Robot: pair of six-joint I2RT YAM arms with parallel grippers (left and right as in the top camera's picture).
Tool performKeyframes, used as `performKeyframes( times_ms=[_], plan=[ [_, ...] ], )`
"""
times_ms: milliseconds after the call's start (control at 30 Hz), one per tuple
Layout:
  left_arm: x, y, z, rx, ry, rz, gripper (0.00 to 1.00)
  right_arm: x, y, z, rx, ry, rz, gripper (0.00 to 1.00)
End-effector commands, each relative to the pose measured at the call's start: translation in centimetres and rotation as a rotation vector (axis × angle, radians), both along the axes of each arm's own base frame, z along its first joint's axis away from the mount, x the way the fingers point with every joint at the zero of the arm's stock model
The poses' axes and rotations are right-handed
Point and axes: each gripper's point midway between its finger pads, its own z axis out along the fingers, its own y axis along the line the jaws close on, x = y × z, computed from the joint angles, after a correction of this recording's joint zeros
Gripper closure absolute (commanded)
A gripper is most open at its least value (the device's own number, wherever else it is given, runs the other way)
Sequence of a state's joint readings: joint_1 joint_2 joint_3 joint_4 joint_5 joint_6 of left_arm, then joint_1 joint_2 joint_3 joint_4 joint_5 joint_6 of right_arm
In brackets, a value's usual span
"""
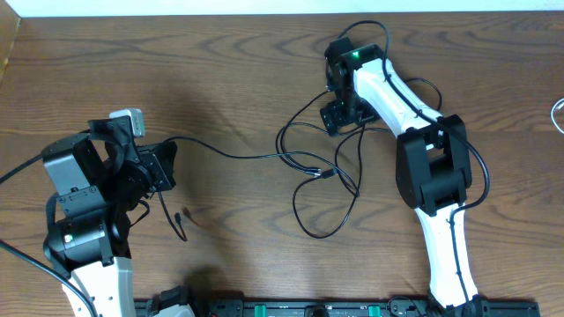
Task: Untangle cables
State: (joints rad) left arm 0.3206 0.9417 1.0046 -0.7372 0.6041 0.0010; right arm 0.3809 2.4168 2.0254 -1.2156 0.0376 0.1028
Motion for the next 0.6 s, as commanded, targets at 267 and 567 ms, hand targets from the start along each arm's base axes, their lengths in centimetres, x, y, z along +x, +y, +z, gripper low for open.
performKeyframes(
  times_ms=[267,567],
  plan=[
    [-0.3,-0.3,-0.2,-0.005,0.006,-0.017,0.93,-2.5,2.1,-1.2,0.021,0.092,-0.835,0.01],
    [-0.3,-0.3,-0.2,-0.006,0.009,-0.017,0.93,-2.7,3.0,-1.3,-0.004,0.063,-0.998,0.59]
  ],
)
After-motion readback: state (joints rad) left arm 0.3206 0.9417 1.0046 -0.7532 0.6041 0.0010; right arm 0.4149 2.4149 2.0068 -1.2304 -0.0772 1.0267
